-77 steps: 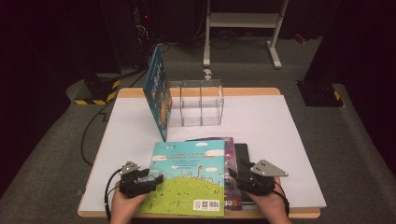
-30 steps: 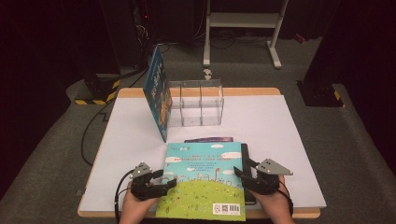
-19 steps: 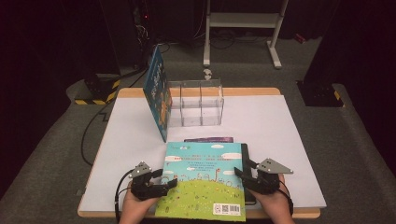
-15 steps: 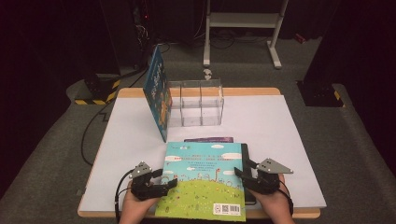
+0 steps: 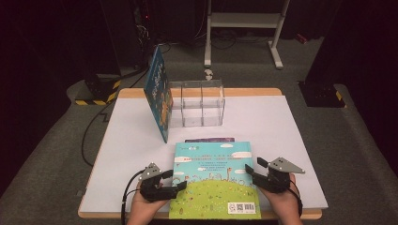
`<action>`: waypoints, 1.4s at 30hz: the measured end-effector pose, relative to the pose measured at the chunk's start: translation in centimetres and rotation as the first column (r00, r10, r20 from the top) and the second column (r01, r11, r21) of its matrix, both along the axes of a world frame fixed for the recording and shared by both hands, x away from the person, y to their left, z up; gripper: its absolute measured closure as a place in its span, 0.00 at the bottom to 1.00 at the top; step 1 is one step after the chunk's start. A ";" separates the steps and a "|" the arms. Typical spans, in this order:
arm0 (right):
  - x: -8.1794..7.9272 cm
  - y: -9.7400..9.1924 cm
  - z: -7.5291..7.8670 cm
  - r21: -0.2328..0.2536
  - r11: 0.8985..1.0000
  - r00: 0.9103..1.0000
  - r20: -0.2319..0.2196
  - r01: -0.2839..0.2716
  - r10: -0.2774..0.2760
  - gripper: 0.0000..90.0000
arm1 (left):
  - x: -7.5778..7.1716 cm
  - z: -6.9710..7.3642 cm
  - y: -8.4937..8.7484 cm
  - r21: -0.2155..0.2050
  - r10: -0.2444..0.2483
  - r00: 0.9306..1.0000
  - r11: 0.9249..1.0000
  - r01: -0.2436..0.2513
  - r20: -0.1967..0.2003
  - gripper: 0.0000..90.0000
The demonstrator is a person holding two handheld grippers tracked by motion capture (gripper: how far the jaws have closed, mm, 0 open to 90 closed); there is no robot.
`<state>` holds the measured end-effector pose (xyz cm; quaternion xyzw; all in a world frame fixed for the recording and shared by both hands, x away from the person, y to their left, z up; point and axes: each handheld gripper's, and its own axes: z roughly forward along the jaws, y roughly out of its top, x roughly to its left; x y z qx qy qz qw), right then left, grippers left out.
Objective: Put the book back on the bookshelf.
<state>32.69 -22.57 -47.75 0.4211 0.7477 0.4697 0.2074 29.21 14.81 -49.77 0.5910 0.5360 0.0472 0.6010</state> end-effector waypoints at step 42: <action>-0.8 1.4 -0.3 0.086 0.994 0.970 -0.227 -0.073 0.091 0.14 | -0.1 0.5 -1.3 0.029 -0.033 0.999 0.999 0.034 -0.043 0.15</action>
